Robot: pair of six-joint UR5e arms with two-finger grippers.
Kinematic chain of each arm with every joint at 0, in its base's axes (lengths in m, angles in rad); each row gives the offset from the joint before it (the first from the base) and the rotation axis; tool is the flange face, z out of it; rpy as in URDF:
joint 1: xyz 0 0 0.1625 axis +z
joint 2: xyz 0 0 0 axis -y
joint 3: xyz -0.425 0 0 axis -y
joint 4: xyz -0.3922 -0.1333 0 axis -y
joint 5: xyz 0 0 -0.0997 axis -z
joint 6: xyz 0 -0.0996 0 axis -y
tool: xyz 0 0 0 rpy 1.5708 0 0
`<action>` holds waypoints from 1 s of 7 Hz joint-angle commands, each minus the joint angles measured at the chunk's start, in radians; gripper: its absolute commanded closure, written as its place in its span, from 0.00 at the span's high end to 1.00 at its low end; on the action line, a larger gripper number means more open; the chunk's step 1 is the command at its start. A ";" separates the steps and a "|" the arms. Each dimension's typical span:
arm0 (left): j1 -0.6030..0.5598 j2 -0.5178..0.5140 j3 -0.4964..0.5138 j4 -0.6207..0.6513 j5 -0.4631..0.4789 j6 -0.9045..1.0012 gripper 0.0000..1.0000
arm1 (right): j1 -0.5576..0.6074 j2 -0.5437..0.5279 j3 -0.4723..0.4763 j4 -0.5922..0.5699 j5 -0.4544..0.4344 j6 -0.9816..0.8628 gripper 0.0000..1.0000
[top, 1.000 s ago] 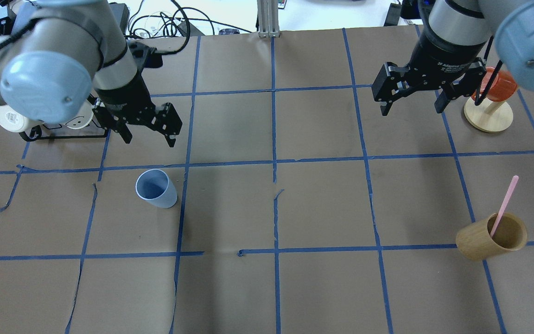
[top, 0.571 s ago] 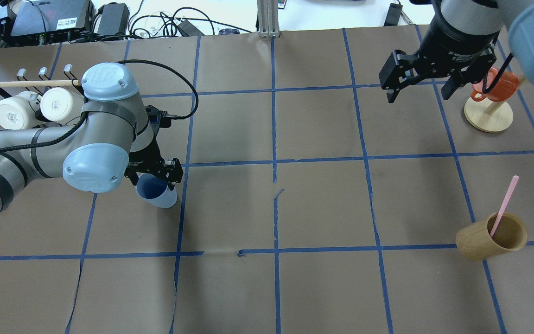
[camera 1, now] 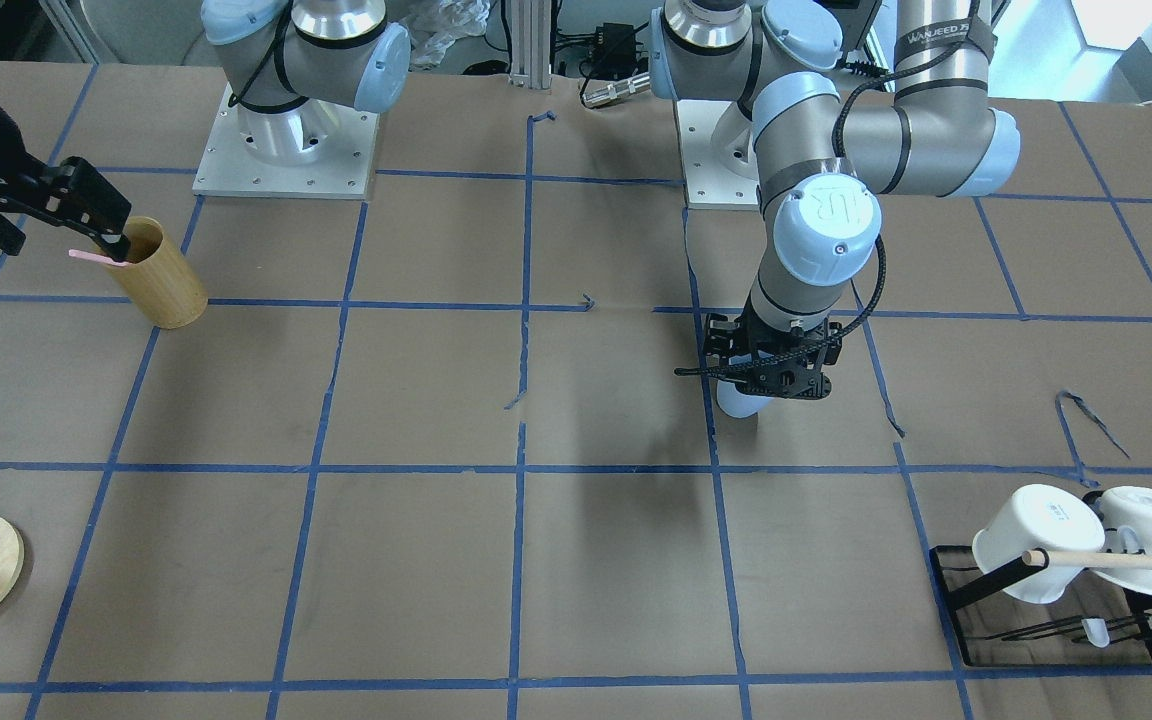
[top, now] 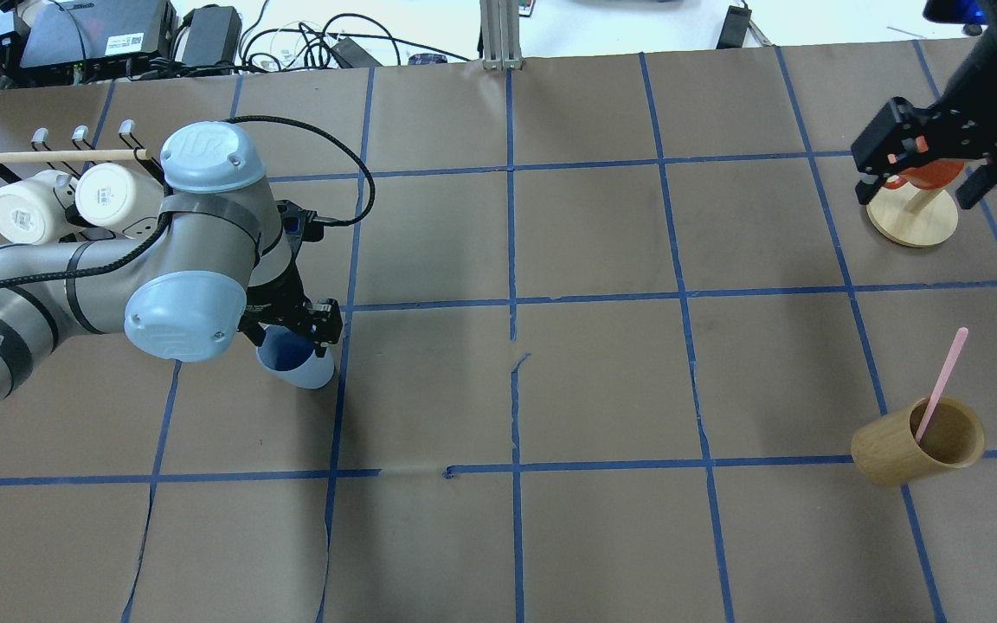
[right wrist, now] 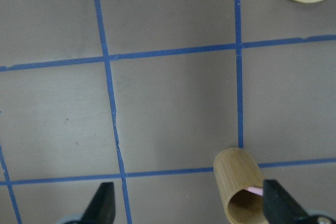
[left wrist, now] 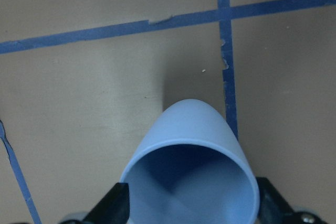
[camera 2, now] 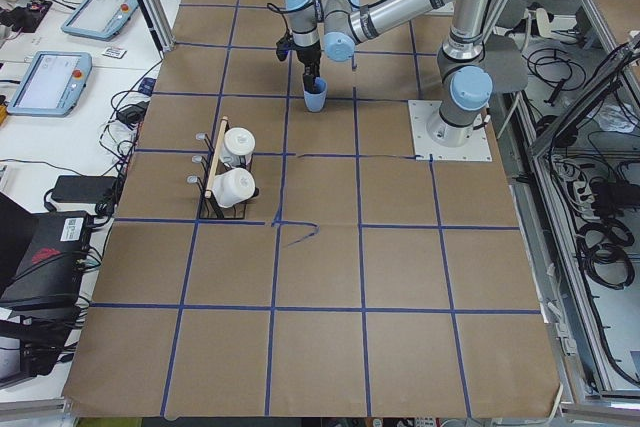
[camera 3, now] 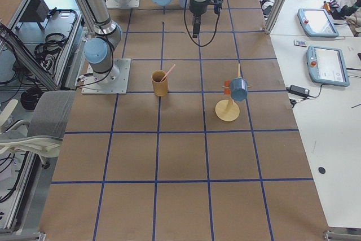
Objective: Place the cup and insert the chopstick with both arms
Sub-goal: 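Lift the blue cup with the left gripper while the right descends to the chopstick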
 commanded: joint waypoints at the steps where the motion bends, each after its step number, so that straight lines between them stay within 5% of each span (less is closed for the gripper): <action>1: 0.000 0.000 0.003 0.001 0.001 0.003 0.36 | -0.066 0.000 0.001 0.218 -0.078 -0.007 1.00; 3: 0.000 0.000 0.003 0.001 0.001 0.001 0.00 | -0.156 0.001 0.046 0.247 -0.157 -0.020 1.00; 6: -0.046 -0.002 0.061 0.041 -0.077 -0.107 0.00 | -0.173 0.014 0.249 0.091 -0.158 -0.020 1.00; 7: -0.142 -0.020 0.135 0.041 -0.093 -0.232 0.00 | -0.173 0.015 0.286 0.019 -0.157 -0.018 0.85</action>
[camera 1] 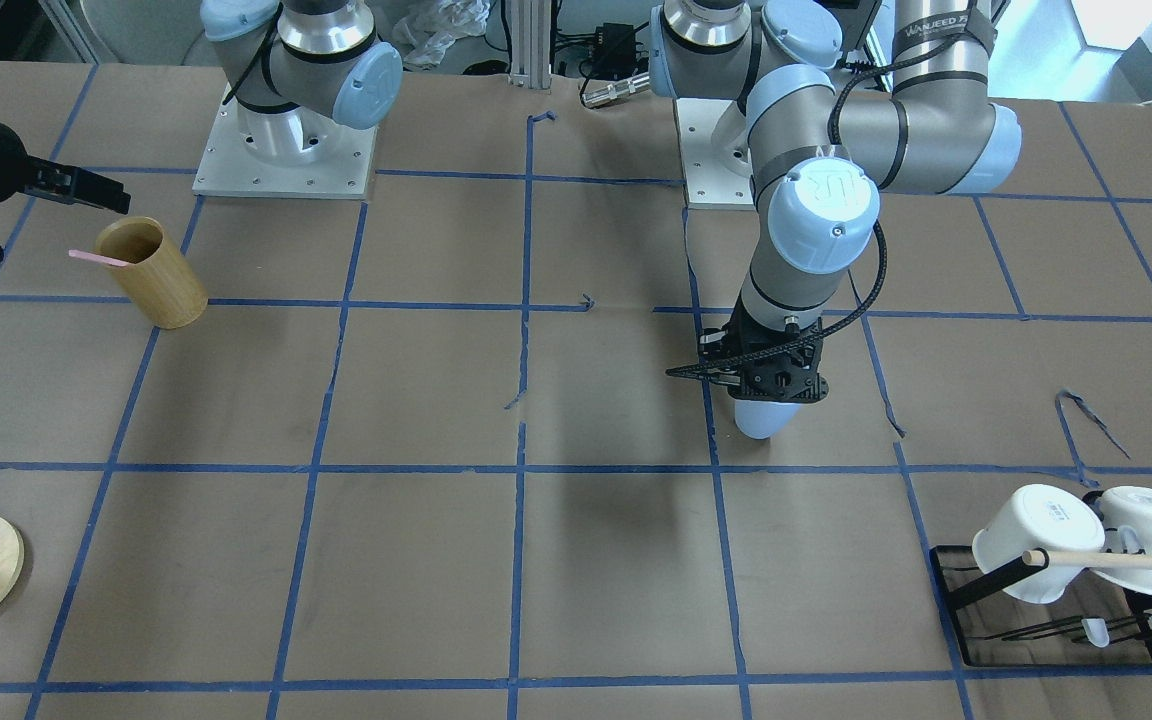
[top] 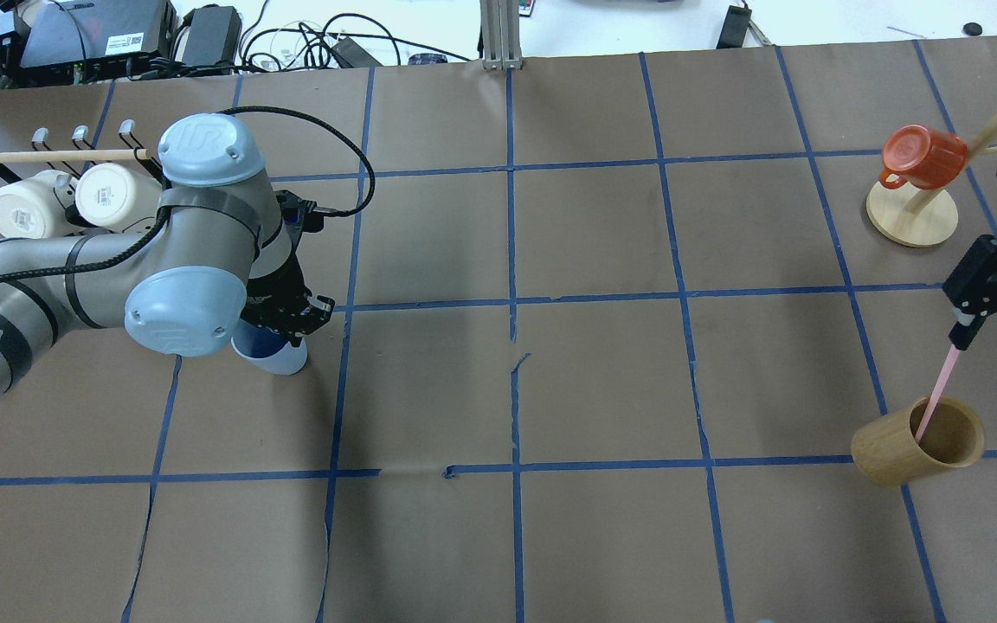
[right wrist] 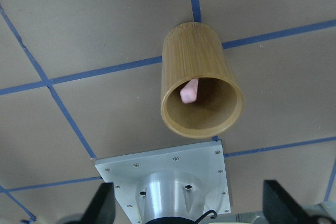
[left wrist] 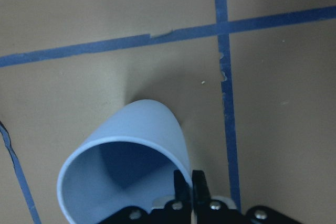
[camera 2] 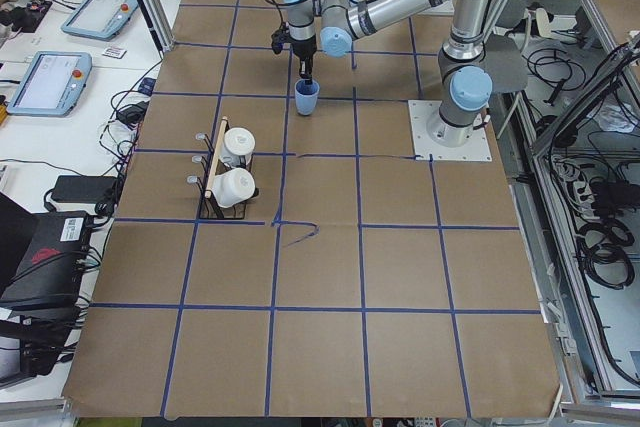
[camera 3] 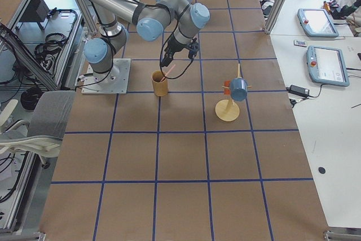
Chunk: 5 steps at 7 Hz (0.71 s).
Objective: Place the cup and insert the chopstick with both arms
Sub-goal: 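Lift the blue cup with the left gripper while the right descends to the chopstick, then set the blue cup centrally with the left gripper while the right grasps the chopstick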
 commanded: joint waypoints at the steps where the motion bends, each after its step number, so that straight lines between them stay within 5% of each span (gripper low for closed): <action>1: -0.164 -0.076 0.159 0.003 -0.035 -0.263 0.00 | -0.002 0.004 0.068 -0.091 -0.001 0.001 0.64; 2: -0.239 -0.143 0.241 0.001 -0.035 -0.401 0.00 | -0.002 0.004 0.077 -0.091 -0.001 0.007 0.50; 5: -0.382 -0.302 0.406 0.003 -0.033 -0.593 0.00 | -0.002 0.038 0.075 -0.175 0.016 0.011 0.41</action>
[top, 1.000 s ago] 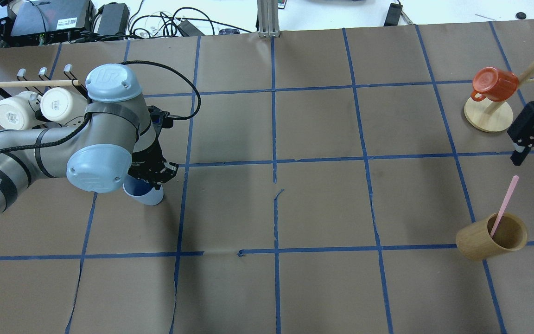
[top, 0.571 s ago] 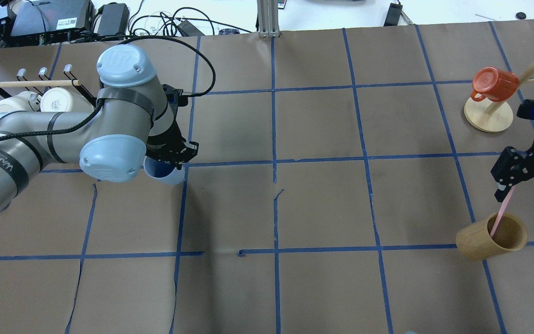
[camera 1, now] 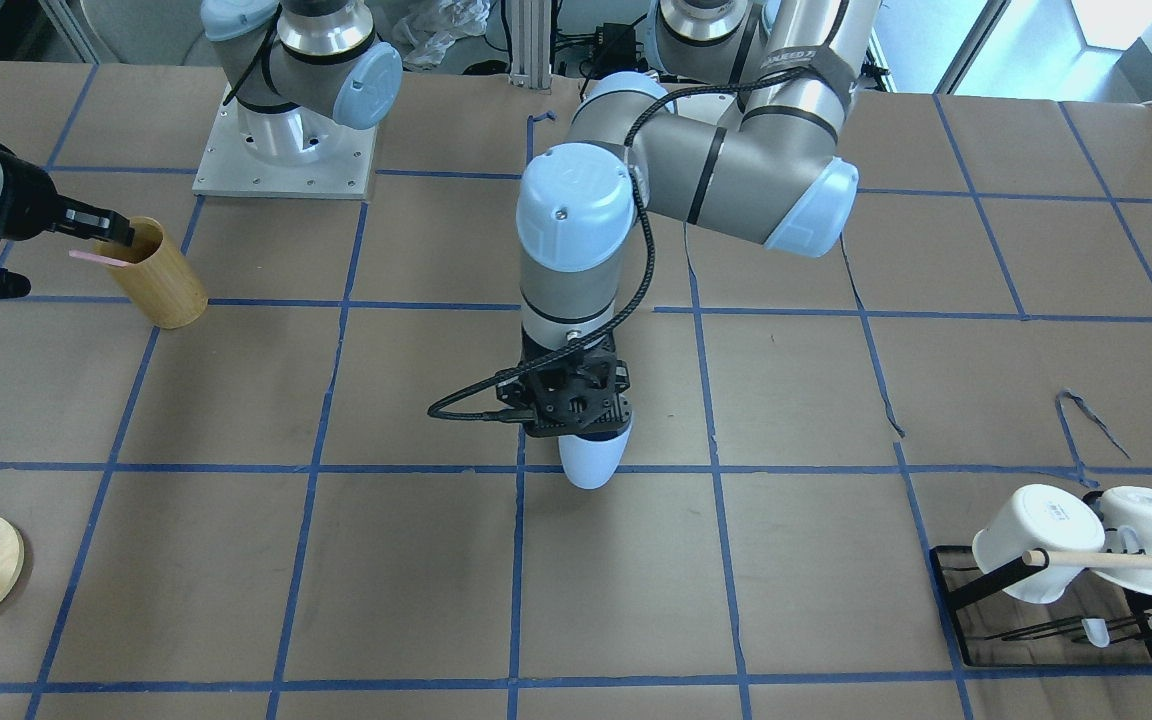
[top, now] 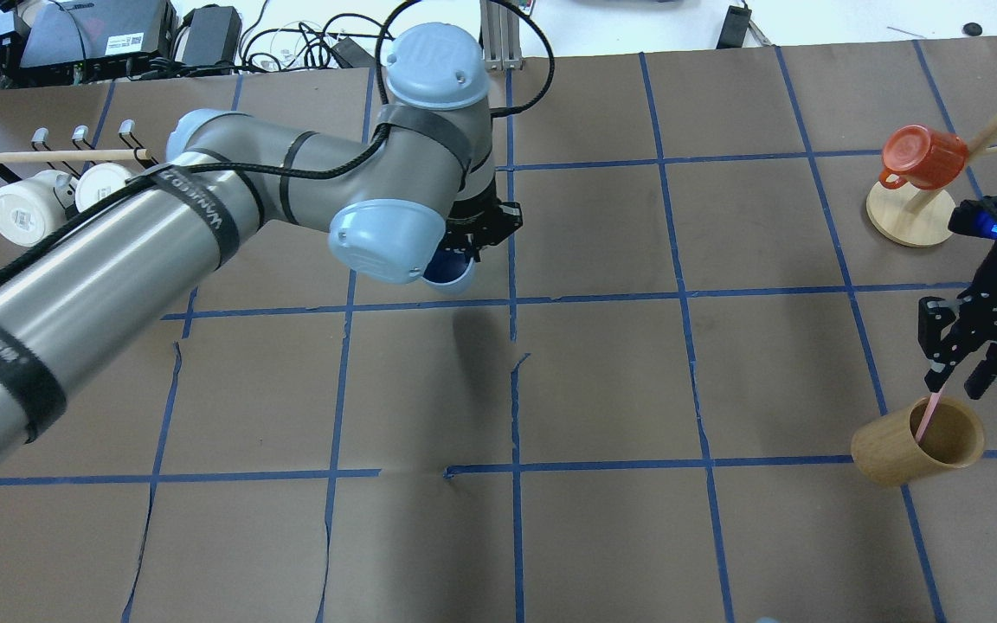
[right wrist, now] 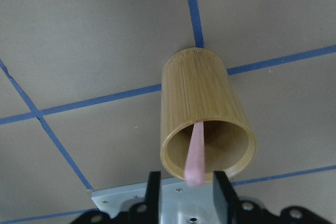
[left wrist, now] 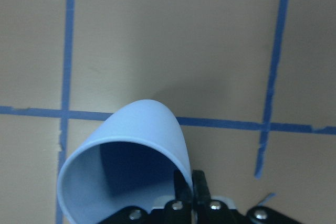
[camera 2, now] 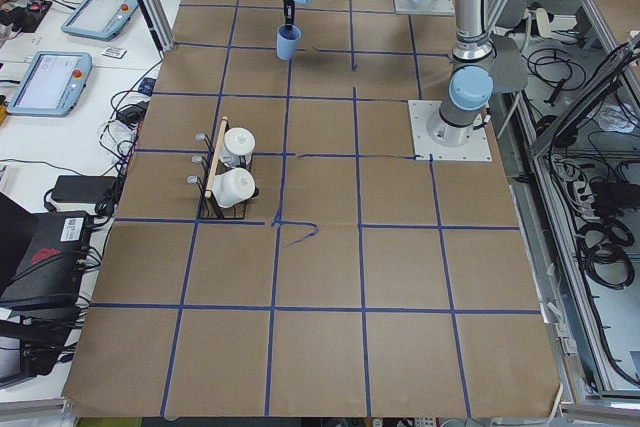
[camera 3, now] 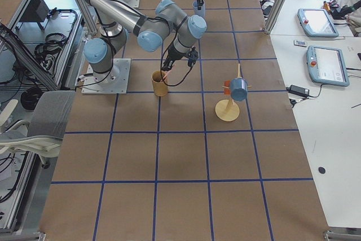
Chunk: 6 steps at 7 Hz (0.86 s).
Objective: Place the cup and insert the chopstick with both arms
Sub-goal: 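Set the blue cup centrally with the left gripper while the right grasps the chopstick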
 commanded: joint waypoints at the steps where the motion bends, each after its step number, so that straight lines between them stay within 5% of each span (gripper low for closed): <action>1: -0.069 -0.079 0.055 0.004 0.001 -0.120 0.00 | 0.000 0.019 -0.002 -0.041 0.003 0.001 0.41; 2: -0.077 -0.087 0.055 0.030 -0.040 -0.120 0.00 | 0.000 0.021 -0.003 -0.041 0.004 0.004 0.41; 3: -0.077 -0.087 0.049 0.027 -0.042 -0.116 0.16 | 0.000 0.021 -0.006 -0.040 0.004 0.005 0.41; 4: -0.075 -0.082 0.058 0.033 -0.033 -0.112 0.99 | 0.000 0.021 -0.003 -0.038 0.004 0.007 0.41; 6: -0.065 -0.039 0.055 0.024 0.050 -0.108 1.00 | 0.000 0.021 -0.006 -0.038 0.009 0.036 0.28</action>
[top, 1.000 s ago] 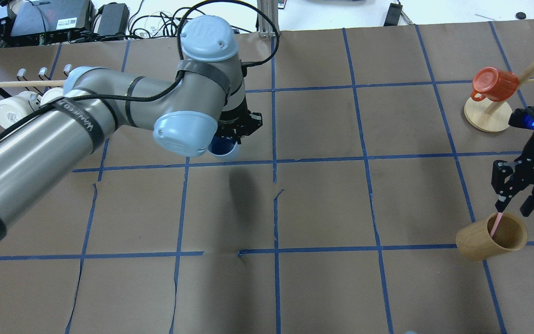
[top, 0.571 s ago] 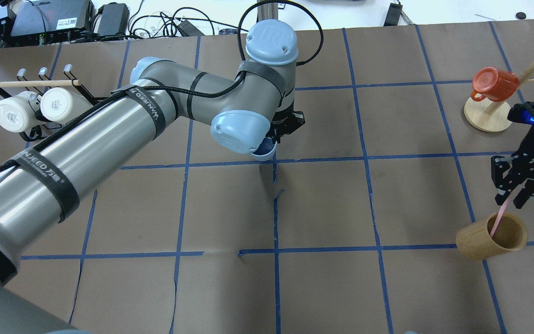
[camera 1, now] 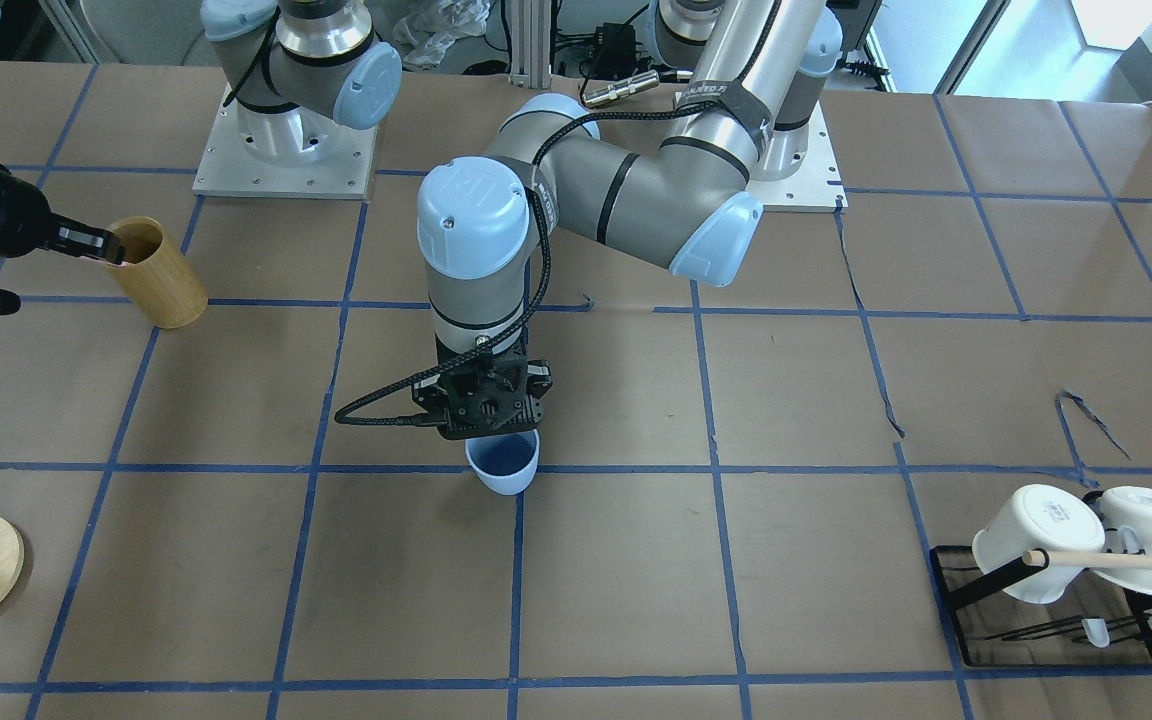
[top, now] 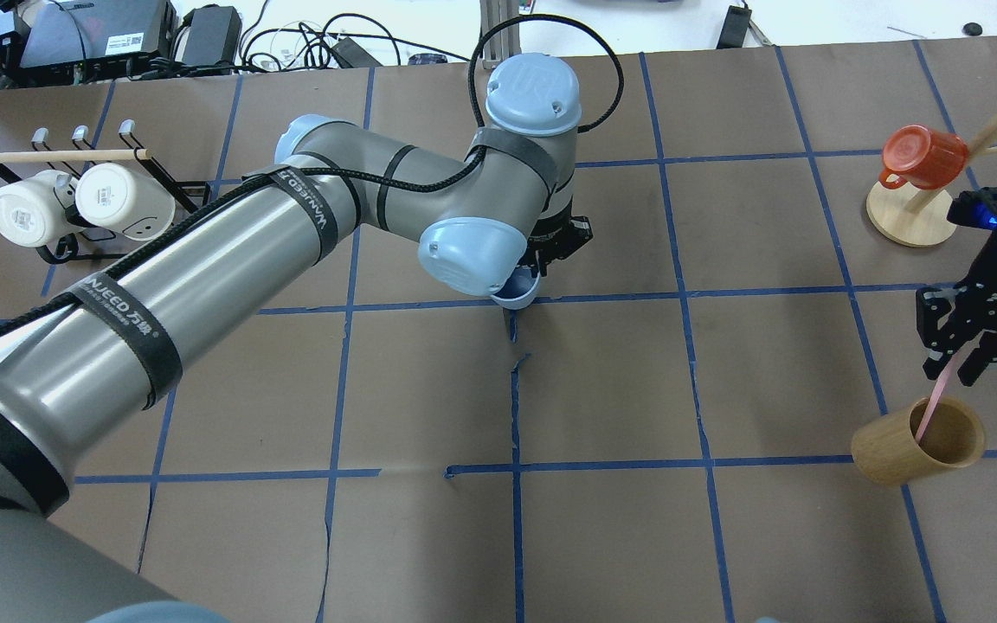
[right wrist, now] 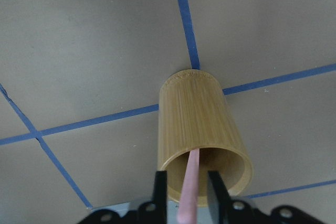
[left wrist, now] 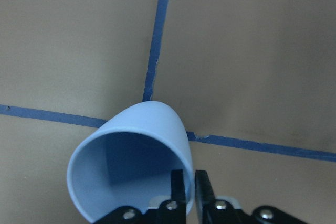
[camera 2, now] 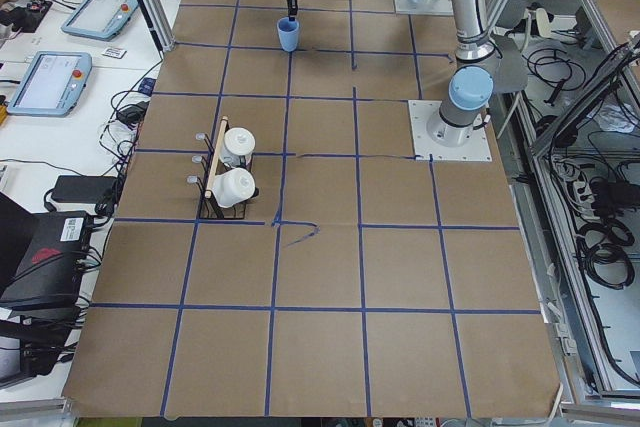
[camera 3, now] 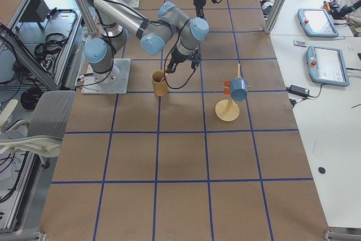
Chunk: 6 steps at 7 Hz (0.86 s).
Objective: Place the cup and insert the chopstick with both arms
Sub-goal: 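Set the blue cup centrally with the left gripper while the right grasps the chopstick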
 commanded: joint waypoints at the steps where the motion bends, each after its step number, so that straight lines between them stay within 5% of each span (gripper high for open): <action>1: 0.064 0.028 0.008 -0.010 0.091 0.087 1.00 | 0.000 0.000 -0.001 0.000 0.022 0.024 0.28; 4: 0.237 0.210 0.040 -0.230 0.042 0.398 1.00 | 0.000 0.000 -0.002 -0.001 0.020 0.024 0.28; 6: 0.436 0.327 0.123 -0.589 0.018 0.637 1.00 | 0.000 0.000 -0.007 -0.009 0.020 0.028 0.28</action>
